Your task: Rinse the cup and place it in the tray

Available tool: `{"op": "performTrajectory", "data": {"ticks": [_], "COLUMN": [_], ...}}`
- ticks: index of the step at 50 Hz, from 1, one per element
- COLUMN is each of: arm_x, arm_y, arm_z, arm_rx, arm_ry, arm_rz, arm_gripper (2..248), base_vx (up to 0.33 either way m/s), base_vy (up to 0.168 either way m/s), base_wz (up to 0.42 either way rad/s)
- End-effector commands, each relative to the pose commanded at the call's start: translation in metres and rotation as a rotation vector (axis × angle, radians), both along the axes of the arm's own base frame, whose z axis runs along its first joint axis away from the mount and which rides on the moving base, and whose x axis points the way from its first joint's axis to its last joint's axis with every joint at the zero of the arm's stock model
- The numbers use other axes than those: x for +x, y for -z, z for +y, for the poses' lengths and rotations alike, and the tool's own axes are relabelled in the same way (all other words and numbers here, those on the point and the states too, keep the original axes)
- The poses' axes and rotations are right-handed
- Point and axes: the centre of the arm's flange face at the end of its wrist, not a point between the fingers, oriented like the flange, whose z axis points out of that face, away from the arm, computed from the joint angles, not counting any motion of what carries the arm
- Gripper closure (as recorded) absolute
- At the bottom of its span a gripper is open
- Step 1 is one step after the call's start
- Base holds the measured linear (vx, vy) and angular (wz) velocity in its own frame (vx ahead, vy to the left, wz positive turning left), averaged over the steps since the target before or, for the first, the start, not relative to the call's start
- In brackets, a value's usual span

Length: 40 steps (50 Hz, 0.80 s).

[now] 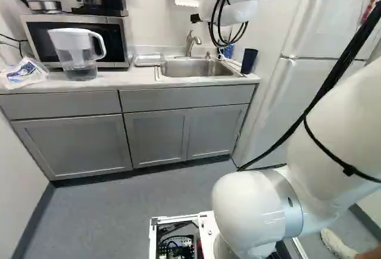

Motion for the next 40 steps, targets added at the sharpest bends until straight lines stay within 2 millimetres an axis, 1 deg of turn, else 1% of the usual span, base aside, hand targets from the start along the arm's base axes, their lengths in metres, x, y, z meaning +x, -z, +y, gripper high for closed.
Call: {"op": "performTrajectory", "data": {"ticks": [17,40], "arm_x": [0.0000,0.0000], "arm_y": [0.0000,0.0000], "arm_z": [0.0000,0.0000], "arm_rx": [0.000,0.000], "arm_ry": [0.000,0.000], "arm_rz": [0.000,0.000], "arm_gripper": [3,3], "base_vx": [0.147,0.142], "base_vy": [-0.002,0.031], "base_wz": [-0.030,-0.023]}}
